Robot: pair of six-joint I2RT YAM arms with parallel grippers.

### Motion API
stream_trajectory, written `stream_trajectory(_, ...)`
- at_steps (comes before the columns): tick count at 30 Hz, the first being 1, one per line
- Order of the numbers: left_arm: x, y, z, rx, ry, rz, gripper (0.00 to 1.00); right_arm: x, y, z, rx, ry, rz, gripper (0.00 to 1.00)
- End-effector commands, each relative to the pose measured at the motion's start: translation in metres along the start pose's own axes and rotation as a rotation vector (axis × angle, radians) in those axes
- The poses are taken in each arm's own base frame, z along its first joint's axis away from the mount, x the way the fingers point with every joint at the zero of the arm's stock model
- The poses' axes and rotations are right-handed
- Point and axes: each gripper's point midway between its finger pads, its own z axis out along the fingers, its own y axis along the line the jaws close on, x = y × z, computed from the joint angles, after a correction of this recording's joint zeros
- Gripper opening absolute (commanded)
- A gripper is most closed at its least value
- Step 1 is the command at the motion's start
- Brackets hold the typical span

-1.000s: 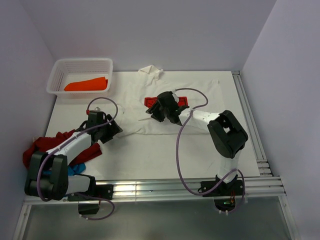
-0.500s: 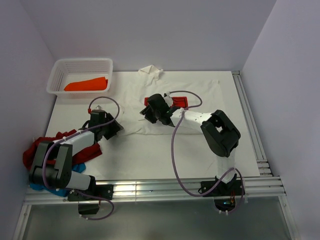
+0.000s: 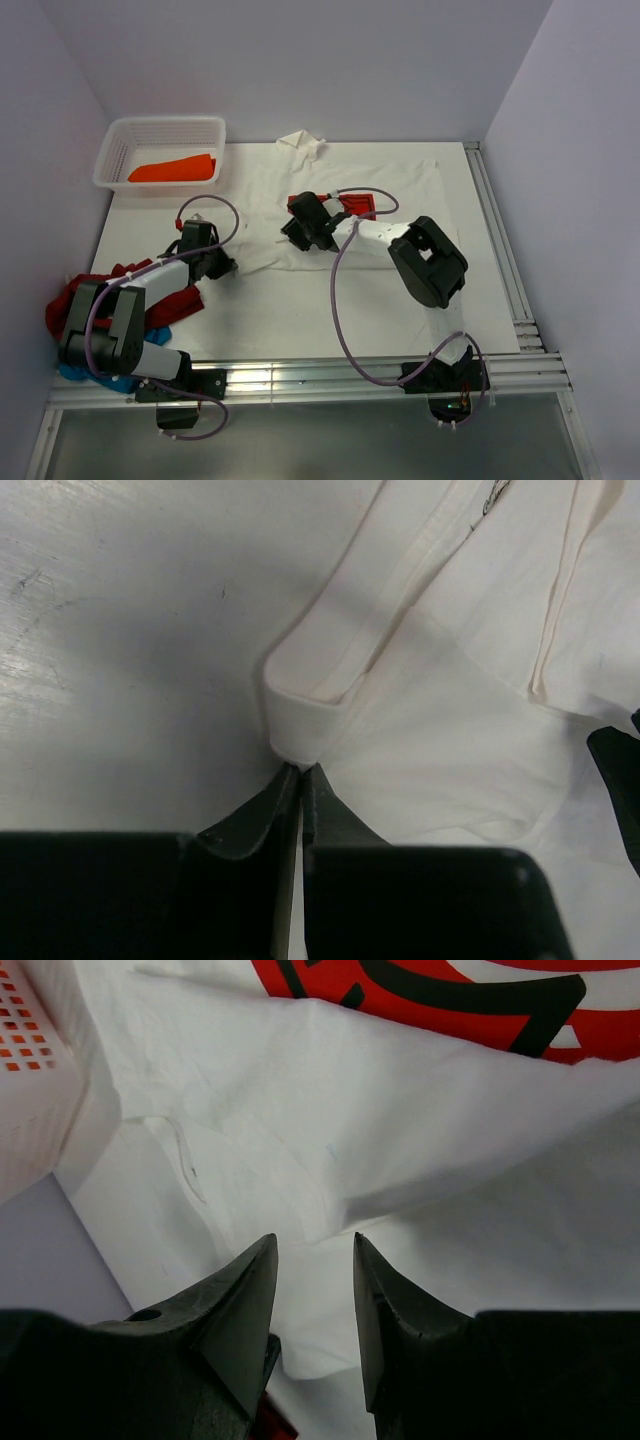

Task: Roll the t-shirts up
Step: Fold the tshirt

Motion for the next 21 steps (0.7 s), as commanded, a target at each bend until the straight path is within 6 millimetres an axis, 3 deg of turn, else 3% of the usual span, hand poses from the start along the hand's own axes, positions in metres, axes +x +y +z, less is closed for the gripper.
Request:
stream_trajectory(1,-0.008,-0.004,-0.009,-0.004,-0.014,0.028,0.09,-0.003,0.014,0.003,-0.010,-0.044,0.007,0.43)
stream_trajectory(7,-0.007,-0.007,-0.012,0.011,-0.006,0.029,0.11,-0.003,0.012,-0.001,-0.003,-0.062,0.010,0.43)
stream_trajectory(21,-0.008,-0.008,-0.020,0.015,-0.010,0.043,0.11,0.008,0.015,0.011,0.015,-0.065,0.010,0.42)
